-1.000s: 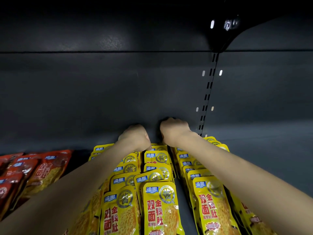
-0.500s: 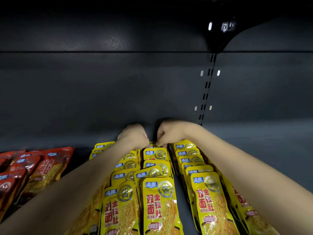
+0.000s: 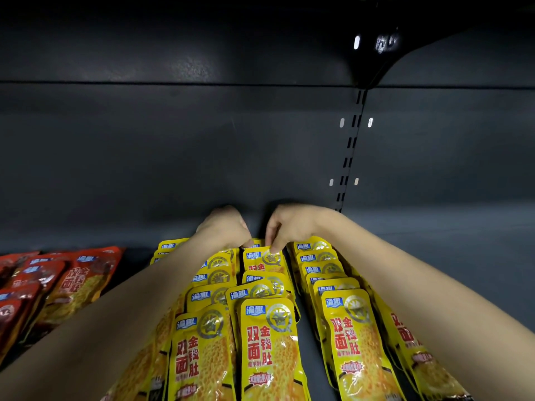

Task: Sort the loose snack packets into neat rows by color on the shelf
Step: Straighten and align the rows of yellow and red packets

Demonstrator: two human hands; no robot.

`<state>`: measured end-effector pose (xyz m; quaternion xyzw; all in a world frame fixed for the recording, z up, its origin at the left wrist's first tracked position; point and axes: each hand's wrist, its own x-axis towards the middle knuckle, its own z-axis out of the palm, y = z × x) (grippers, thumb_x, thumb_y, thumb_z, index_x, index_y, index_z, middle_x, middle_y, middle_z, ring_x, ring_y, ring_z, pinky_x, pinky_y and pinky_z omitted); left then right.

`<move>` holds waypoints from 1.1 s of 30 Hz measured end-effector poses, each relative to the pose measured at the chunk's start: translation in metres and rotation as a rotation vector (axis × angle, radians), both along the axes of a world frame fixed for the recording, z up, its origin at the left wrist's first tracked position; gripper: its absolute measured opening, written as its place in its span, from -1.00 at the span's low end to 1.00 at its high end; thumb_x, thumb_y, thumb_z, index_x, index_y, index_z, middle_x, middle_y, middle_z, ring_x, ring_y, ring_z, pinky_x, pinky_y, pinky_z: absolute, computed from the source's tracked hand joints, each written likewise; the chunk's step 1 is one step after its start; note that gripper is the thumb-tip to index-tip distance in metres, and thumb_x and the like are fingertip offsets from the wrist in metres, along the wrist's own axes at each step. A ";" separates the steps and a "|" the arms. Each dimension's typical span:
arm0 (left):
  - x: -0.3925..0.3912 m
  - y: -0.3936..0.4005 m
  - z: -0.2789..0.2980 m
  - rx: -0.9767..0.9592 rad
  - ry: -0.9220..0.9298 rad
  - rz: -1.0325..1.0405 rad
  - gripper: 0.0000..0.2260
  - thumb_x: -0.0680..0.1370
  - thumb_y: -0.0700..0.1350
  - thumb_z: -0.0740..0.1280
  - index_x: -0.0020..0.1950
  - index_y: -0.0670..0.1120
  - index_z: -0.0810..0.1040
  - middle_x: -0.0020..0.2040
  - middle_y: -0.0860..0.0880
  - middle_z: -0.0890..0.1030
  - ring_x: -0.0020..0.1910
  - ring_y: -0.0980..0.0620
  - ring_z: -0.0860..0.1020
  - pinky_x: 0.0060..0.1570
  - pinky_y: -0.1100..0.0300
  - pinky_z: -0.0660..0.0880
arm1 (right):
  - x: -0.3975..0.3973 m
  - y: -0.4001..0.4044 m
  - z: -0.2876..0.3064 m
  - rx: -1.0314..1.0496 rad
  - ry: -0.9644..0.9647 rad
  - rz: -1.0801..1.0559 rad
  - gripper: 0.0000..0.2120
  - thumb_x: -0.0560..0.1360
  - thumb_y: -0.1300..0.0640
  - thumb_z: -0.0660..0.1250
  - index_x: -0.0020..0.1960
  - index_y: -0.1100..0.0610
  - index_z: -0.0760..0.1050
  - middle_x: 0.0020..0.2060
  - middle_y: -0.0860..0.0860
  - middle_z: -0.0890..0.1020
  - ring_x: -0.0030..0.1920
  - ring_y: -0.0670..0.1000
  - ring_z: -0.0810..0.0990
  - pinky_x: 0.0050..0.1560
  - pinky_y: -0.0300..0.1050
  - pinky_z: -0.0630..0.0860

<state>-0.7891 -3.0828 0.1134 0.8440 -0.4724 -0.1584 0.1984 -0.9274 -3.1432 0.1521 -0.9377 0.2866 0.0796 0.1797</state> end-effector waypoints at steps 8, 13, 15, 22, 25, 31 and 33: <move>0.002 0.000 0.000 0.004 0.006 -0.025 -0.92 0.34 -0.07 0.54 -0.29 0.02 0.66 -0.18 -0.02 0.69 -0.11 0.00 0.64 0.01 0.09 0.59 | 0.002 -0.002 -0.002 -0.027 -0.001 -0.034 -0.76 0.42 0.15 0.45 0.08 0.14 0.64 0.01 0.05 0.67 -0.10 -0.06 0.51 -0.19 -0.31 0.39; 0.001 0.002 0.002 0.007 -0.002 -0.049 -0.90 0.36 -0.08 0.52 -0.32 0.03 0.64 -0.17 -0.01 0.70 -0.11 0.01 0.64 0.01 0.11 0.58 | 0.002 -0.003 -0.003 -0.050 0.014 -0.058 -0.74 0.42 0.13 0.45 0.10 0.13 0.64 0.01 0.04 0.67 -0.08 -0.05 0.53 -0.06 -0.22 0.44; 0.001 0.003 0.003 0.012 -0.026 -0.071 -0.93 0.39 -0.12 0.49 -0.28 0.01 0.65 -0.15 -0.01 0.70 -0.11 0.01 0.64 -0.01 0.13 0.58 | 0.002 -0.002 -0.003 -0.055 0.019 -0.063 -0.74 0.42 0.13 0.45 0.10 0.13 0.64 0.02 0.05 0.67 -0.07 -0.05 0.54 -0.01 -0.19 0.45; -0.005 0.023 0.024 -0.035 -0.175 -0.155 -0.86 0.44 -0.10 0.41 -0.32 0.02 0.59 -0.19 0.04 0.66 -0.13 0.03 0.62 -0.04 0.14 0.57 | -0.007 0.002 0.008 -0.090 -0.038 -0.079 -0.75 0.43 0.08 0.44 0.07 0.14 0.63 -0.05 0.02 0.65 -0.06 -0.01 0.56 -0.02 -0.16 0.47; -0.012 0.047 0.040 0.010 -0.187 -0.296 -0.80 0.47 -0.23 0.31 -0.31 -0.01 0.60 -0.27 0.11 0.64 -0.24 0.12 0.58 -0.27 0.24 0.50 | -0.016 0.012 0.016 -0.046 -0.025 -0.023 -0.78 0.43 0.09 0.44 0.05 0.13 0.64 -0.12 -0.01 0.64 -0.09 -0.06 0.54 -0.06 -0.19 0.46; -0.021 0.077 0.041 0.243 -0.241 -0.544 -0.86 0.49 0.01 0.39 -0.17 -0.02 0.68 -0.17 0.07 0.68 -0.13 0.12 0.61 -0.03 0.15 0.54 | -0.025 0.034 0.014 -0.081 0.093 0.071 -0.76 0.41 0.03 0.46 0.04 0.09 0.66 -0.12 -0.04 0.65 -0.11 -0.08 0.53 -0.12 -0.24 0.43; -0.023 0.080 0.036 0.302 -0.247 -0.584 -0.81 0.50 0.03 0.37 -0.13 -0.06 0.67 -0.14 0.01 0.68 -0.10 0.05 0.61 -0.01 0.08 0.54 | -0.023 0.038 0.010 -0.090 0.118 0.088 -0.74 0.41 0.01 0.46 0.04 0.10 0.66 -0.10 -0.01 0.65 -0.11 -0.06 0.52 -0.13 -0.24 0.40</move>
